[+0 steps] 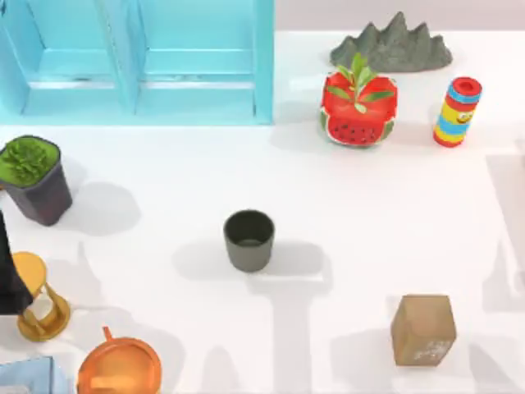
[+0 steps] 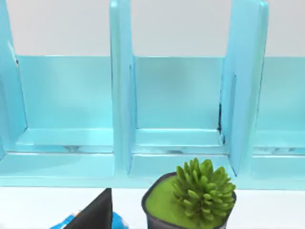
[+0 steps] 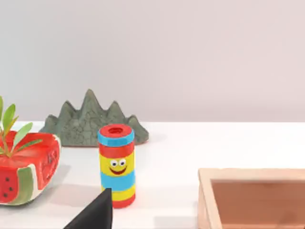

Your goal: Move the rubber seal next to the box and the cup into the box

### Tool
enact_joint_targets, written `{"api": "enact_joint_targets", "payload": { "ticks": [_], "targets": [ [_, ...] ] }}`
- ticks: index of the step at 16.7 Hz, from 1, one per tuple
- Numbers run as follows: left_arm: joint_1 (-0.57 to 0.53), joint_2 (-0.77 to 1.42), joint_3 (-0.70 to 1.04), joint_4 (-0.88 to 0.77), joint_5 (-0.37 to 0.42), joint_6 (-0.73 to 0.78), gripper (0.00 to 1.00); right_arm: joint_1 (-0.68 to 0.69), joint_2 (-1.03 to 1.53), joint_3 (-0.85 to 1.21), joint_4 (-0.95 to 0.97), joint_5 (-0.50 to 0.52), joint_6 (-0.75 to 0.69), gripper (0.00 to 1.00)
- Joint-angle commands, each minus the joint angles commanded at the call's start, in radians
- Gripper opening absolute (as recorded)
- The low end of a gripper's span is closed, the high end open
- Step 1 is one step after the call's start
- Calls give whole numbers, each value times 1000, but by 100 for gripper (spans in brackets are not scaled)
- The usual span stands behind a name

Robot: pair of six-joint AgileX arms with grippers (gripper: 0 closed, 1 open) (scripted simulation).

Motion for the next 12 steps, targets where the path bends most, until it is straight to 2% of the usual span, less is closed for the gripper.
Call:
{"api": "enact_joint_targets", "payload": {
  "ticks": [6,12],
  "targets": [
    [0,0,0,0,0,0,100,53,109,104,-100,3,61,100],
    [0,0,0,0,0,0,100,248,581,456,-442,1,260,100]
  ]
}}
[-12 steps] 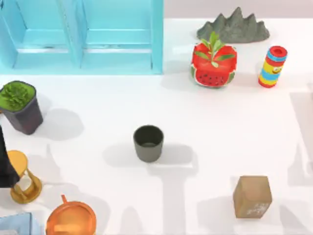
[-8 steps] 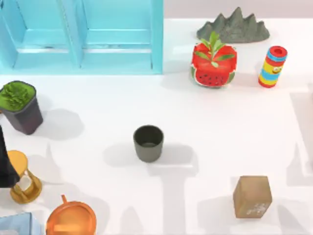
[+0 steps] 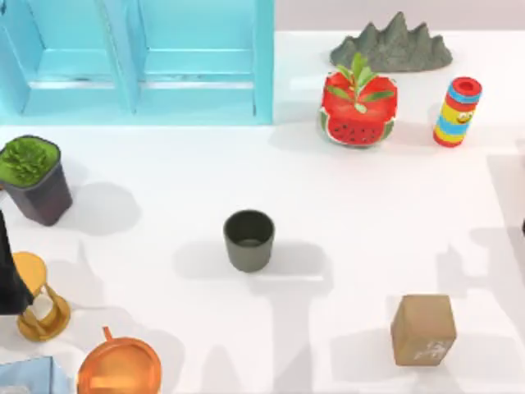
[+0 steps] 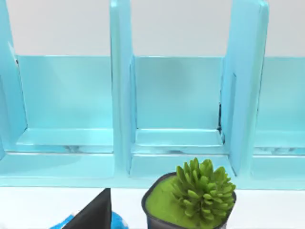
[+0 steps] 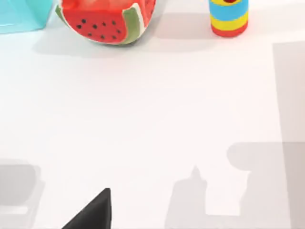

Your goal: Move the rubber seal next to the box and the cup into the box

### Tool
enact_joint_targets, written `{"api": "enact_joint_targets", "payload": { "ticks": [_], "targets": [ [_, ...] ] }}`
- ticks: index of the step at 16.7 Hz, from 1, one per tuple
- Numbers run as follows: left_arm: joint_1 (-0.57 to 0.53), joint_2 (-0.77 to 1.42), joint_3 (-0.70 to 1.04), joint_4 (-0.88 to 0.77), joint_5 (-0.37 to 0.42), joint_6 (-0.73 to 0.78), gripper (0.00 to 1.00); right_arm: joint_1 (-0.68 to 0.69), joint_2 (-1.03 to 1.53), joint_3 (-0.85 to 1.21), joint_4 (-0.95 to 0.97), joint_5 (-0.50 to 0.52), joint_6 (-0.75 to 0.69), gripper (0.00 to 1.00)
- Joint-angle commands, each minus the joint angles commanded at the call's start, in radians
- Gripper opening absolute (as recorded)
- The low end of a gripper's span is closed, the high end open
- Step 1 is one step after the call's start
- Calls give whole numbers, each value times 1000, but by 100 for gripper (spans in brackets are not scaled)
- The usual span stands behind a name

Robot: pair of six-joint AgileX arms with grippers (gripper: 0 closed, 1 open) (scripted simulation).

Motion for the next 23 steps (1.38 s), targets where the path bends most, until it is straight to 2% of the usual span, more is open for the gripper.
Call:
{"api": "enact_joint_targets", "payload": {
  "ticks": [6,11,18,23],
  "targets": [
    [0,0,0,0,0,0,100,222,608,398,-390,-4,223,100],
    [0,0,0,0,0,0,100,354,945,637,-616,-6,354,100],
    [0,0,0,0,0,0,100,390,1026,700,-676,-6,389,100],
    [0,0,0,0,0,0,100,388,1050,644,-600,-6,387,100]
  ]
}}
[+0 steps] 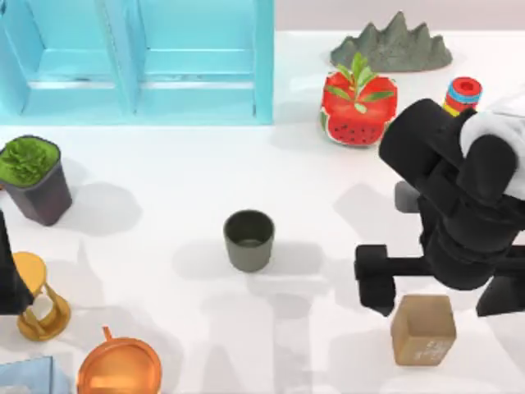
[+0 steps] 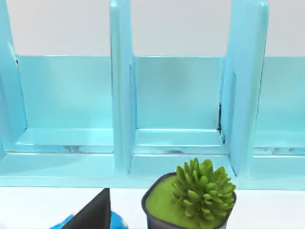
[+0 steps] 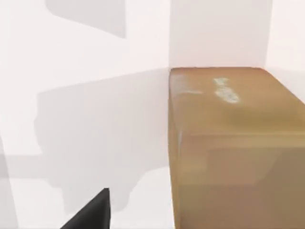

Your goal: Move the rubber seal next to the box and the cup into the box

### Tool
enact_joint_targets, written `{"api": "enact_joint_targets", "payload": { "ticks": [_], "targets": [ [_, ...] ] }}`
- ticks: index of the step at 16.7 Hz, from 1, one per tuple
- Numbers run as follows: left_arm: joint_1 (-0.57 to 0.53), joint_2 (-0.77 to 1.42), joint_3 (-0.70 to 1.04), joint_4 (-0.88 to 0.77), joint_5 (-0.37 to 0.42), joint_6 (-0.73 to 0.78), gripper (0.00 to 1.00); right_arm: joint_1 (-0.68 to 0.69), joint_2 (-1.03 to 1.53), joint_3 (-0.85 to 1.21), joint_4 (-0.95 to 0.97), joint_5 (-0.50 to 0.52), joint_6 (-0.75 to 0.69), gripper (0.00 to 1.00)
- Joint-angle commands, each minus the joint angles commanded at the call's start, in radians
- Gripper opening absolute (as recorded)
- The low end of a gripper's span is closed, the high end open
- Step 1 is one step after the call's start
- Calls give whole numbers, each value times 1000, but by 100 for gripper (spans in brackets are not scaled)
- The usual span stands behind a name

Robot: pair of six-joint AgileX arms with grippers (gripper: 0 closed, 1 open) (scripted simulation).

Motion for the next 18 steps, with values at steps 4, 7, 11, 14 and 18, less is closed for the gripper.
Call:
{"api": "enact_joint_targets", "payload": {
  "ticks": [4,7,11,14,18],
  "targets": [
    [0,0,0,0,0,0,100,3,62,-107,187,0,5,100],
    [0,0,0,0,0,0,100,6,91,-155,251,0,8,100],
    [0,0,0,0,0,0,100,6,92,-156,253,0,8,100],
    [0,0,0,0,0,0,100,6,92,-156,253,0,8,77],
    [0,0,0,0,0,0,100,6,92,-156,253,0,8,47]
  ]
}}
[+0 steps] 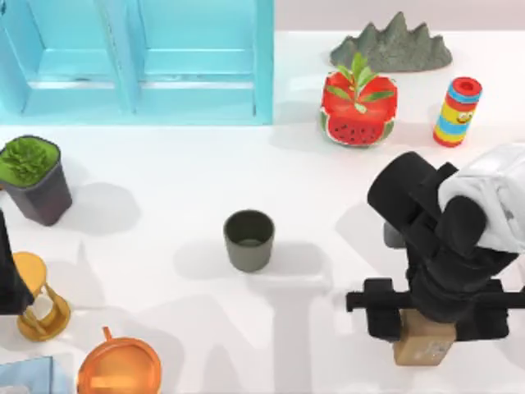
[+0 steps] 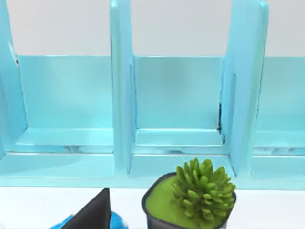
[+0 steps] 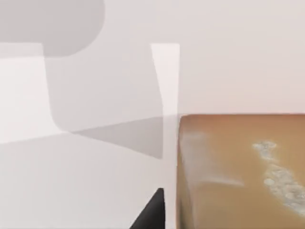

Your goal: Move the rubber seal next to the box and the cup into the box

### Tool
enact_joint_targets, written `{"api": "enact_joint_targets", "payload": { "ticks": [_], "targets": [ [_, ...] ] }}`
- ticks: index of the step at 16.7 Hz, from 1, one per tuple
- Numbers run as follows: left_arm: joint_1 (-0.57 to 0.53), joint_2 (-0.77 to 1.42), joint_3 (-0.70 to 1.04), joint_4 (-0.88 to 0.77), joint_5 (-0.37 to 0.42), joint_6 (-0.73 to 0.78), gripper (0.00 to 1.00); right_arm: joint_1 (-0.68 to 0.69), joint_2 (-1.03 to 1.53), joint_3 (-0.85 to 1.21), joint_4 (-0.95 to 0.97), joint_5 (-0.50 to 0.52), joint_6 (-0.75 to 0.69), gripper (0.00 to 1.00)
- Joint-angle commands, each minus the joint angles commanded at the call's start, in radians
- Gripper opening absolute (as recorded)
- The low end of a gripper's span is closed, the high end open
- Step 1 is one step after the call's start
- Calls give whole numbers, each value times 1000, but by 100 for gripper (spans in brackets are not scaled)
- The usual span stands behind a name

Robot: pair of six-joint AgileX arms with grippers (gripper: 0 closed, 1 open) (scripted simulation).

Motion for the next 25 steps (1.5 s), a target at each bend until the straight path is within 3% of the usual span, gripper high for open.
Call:
{"api": "enact_joint_targets", "payload": {
  "ticks": [6,7,17,25],
  "targets": [
    [0,0,0,0,0,0,100,0,0,0,0,0,0,2],
    [0,0,0,0,0,0,100,0,0,0,0,0,0,0],
    [0,0,0,0,0,0,100,-17,-13,7,-16,0,-14,0],
    [0,0,0,0,0,0,100,-296,-258,96,-370,0,-298,0]
  ]
}}
